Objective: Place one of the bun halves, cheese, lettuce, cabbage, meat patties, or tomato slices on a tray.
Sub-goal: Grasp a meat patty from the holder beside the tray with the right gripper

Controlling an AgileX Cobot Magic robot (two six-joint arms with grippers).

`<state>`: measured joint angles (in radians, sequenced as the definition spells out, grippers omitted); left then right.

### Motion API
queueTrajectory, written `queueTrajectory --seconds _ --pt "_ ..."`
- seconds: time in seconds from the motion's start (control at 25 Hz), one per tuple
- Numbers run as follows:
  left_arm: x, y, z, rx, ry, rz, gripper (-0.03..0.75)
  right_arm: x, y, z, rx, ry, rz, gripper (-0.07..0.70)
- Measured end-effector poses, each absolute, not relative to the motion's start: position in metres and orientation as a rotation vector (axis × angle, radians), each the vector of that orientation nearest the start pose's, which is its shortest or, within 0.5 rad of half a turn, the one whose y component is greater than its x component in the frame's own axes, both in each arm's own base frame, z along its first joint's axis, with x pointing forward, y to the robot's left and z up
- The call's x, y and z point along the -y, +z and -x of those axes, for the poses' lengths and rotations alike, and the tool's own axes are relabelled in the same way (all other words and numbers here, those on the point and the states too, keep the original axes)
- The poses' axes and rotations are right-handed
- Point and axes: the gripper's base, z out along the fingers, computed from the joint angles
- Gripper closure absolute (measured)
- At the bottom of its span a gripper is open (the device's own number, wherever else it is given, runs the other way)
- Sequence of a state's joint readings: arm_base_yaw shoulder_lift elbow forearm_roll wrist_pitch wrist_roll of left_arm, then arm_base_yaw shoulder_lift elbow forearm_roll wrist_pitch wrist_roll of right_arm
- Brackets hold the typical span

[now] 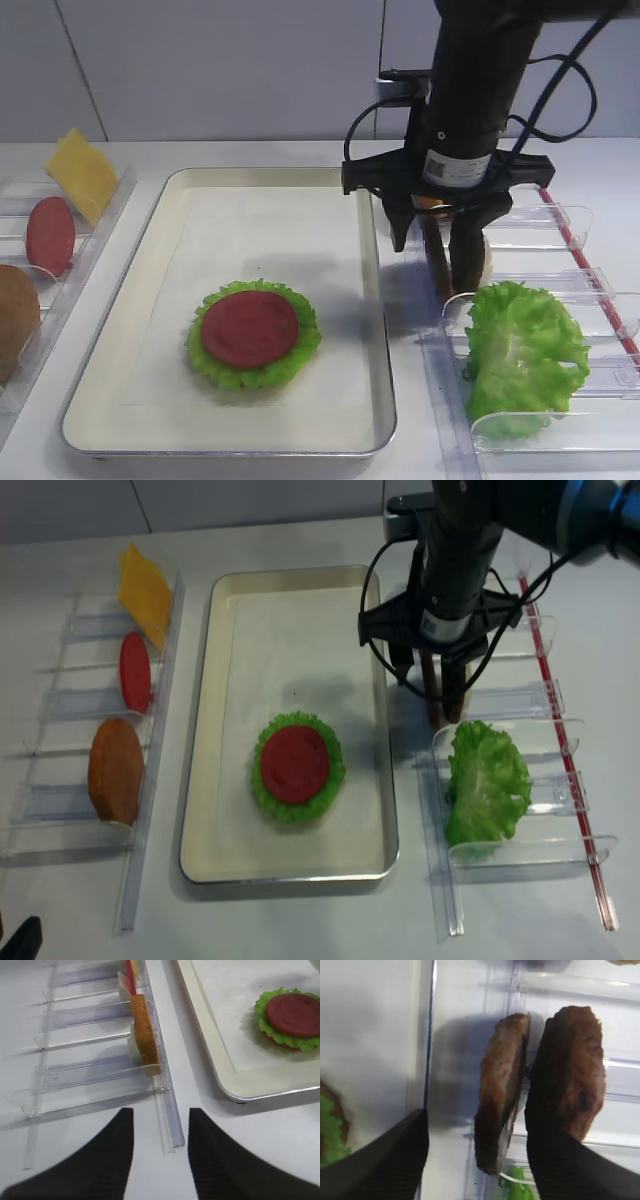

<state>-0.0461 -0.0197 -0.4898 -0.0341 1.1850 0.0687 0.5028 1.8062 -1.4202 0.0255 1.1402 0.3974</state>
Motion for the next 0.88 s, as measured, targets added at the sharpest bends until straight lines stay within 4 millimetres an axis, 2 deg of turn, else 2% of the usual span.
queueTrajectory --seconds 0.28,0.4,0.64,0.72,0.88 --pt "0.002 0.265 0.013 -2.155 -0.029 -0.128 0.441 -0.178 0.236 -0.319 -3.044 0.102 0.148 0.214" --pt "0.002 0.265 0.013 -2.155 -0.029 -0.128 0.441 -0.178 0.235 -0.320 -3.043 0.092 0.152 0.271" --pt "0.002 0.265 0.013 -2.155 -0.029 -0.128 0.441 -0.177 0.234 -0.321 -3.039 0.072 0.160 0.459" --pt "0.002 0.265 0.013 -2.155 -0.029 -0.128 0.441 -0.175 0.234 -0.321 -3.041 0.052 0.167 0.486" --pt "0.002 0.265 0.013 -2.155 -0.029 -0.128 0.441 -0.174 0.235 -0.320 -3.053 0.033 0.171 0.491"
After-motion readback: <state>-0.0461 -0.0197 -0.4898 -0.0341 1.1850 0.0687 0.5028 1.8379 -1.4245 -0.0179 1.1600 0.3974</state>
